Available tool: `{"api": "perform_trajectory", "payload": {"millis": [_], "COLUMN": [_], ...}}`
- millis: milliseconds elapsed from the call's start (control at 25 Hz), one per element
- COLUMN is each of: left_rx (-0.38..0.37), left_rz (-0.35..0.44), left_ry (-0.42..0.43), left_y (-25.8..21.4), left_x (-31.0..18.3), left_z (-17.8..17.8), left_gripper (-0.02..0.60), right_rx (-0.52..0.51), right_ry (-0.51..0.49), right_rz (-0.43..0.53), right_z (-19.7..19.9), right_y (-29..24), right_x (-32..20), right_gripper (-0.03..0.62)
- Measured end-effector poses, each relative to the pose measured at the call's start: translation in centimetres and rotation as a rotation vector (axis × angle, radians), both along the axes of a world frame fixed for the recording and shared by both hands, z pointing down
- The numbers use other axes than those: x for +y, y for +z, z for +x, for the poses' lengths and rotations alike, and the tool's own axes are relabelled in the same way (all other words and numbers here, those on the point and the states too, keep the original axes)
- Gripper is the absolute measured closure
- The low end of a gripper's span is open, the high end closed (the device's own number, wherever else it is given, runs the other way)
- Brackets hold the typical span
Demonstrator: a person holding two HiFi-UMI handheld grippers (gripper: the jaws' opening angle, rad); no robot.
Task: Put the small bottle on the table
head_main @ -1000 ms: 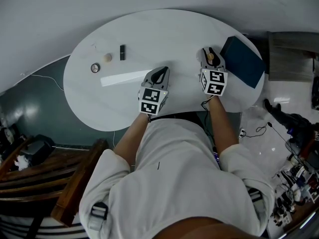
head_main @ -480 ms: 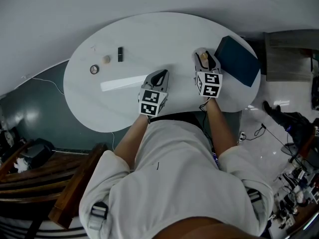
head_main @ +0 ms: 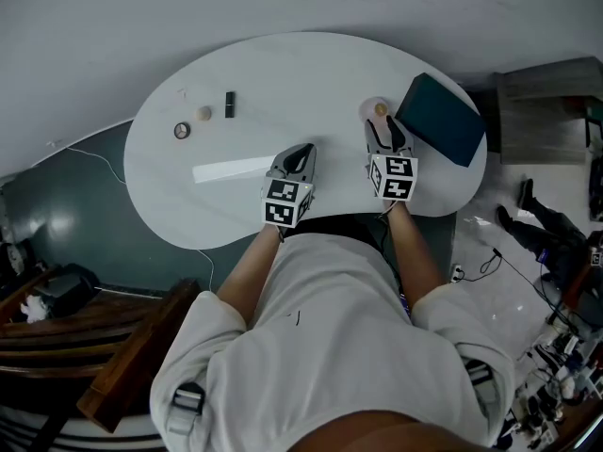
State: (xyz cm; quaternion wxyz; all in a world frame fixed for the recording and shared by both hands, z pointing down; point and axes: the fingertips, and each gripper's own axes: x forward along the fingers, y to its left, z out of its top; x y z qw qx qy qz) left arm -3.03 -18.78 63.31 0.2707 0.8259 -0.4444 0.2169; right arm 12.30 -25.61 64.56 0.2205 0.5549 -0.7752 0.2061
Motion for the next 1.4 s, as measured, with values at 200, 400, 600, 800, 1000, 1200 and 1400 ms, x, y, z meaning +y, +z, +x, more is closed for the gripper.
{"api": "perform_trajectory", "payload": {"millis": [200, 400, 600, 800, 1000, 1200, 1400], "left_rx": [0.008, 0.007, 0.007, 0.014, 0.021, 0.038, 0.062], "left_rz": [-0.005, -0.005, 0.008, 0.031, 0.066, 0.111, 0.18], "left_ry": [-0.037, -0.07, -0.115, -0.156, -0.191, -0.225, -0.25], "left_y": [-0.2, -0.3, -0.6, -1.8, -3.3, -5.8, -8.9], "left_x": [1.2, 2.3, 2.7, 3.0, 3.0, 2.3, 1.3], "left_z": [-0.3, -0.6, -1.2, -1.7, -2.2, -2.5, -2.5], "left_gripper": [0.569, 0.569, 0.569, 0.569, 0.569, 0.569, 0.569], "right_rx": [-0.025, -0.008, 0.001, -0.079, -0.071, -0.069, -0.095], "right_ry": [-0.048, -0.108, -0.181, -0.29, -0.357, -0.395, -0.411], "right_rz": [-0.011, -0.03, -0.011, -0.039, -0.004, 0.066, 0.133], "right_z": [-0.8, -1.8, -3.0, -5.2, -6.7, -7.9, -8.6], "right_y": [-0.2, 0.0, -0.5, -1.6, -3.6, -7.1, -10.7], "right_x": [2.2, 4.6, 6.2, 8.0, 8.5, 7.6, 6.2], "right_gripper": [0.404, 0.439, 0.587, 0.595, 0.597, 0.597, 0.597]}}
